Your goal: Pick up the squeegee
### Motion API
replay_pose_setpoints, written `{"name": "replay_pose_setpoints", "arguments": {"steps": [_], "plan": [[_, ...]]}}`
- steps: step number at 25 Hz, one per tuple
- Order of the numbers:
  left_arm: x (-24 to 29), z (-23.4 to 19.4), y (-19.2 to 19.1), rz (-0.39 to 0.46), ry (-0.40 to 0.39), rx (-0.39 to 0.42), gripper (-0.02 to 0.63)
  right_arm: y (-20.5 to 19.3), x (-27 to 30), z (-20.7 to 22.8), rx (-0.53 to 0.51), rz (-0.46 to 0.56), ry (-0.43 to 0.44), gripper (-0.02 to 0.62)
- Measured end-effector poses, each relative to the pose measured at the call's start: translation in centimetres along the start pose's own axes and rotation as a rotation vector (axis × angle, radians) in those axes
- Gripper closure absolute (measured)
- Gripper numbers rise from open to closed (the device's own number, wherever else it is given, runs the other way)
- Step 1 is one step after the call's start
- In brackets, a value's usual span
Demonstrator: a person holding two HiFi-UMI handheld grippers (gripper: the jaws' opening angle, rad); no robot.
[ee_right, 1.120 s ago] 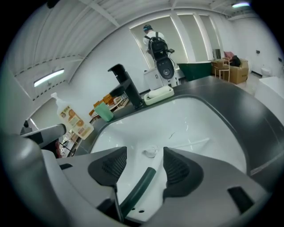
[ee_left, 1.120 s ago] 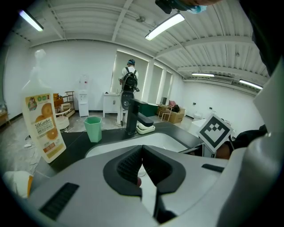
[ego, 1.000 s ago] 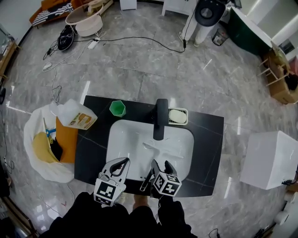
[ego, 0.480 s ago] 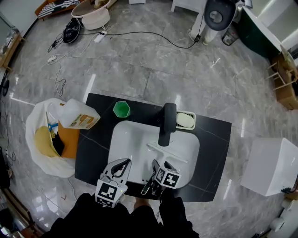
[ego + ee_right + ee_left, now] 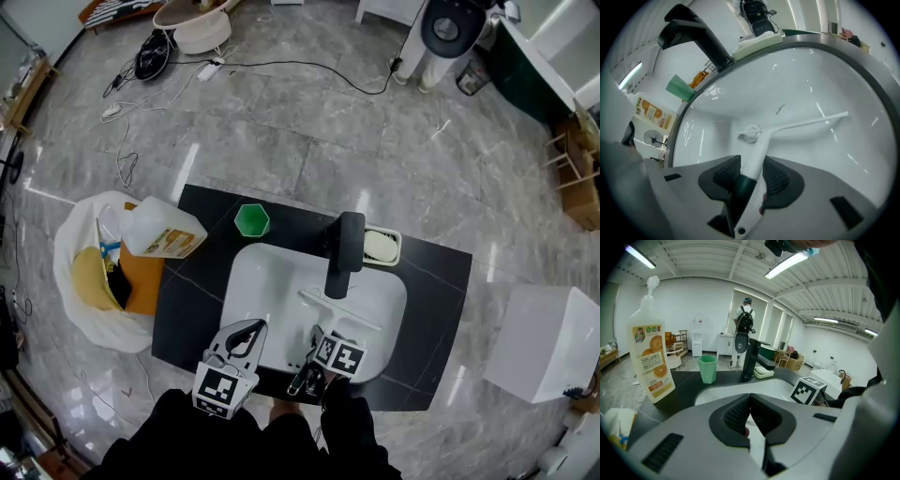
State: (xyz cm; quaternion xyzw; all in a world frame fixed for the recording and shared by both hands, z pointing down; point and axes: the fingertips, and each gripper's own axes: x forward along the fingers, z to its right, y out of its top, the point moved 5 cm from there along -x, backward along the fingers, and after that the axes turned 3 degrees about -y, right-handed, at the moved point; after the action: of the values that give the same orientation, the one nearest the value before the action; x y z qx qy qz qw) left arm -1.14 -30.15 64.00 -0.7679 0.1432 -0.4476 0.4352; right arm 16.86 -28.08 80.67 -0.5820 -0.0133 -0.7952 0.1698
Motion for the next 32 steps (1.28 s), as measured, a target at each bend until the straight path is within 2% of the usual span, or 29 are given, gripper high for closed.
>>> {"name": "replay_pose_setpoints", "arguments": {"steps": [4, 7, 18, 32], "plan": [[-0.2, 0.1, 0.2, 0.006, -0.002, 0.003, 0.583, 0.3, -0.6, 0.2, 0.004, 0.015, -0.028, 0.499], [-0.5, 0.1, 0.4, 0.011, -0.005, 0.007, 0.583, 0.5, -1.1, -0.1, -0.031, 0.034, -0.044, 0.499], [-2.7, 0.1, 0.8, 0.043, -0.008, 0.018, 0.583, 0.2, -3.4, -1.2, -0.029, 0.088, -0.029, 0.500], [-8.6, 1.7, 2.5, 0.135, -0.035, 0.056, 0.583, -0.5, -11.1, -4.1, -0.078, 0.243, -0.030, 0.500]]}}
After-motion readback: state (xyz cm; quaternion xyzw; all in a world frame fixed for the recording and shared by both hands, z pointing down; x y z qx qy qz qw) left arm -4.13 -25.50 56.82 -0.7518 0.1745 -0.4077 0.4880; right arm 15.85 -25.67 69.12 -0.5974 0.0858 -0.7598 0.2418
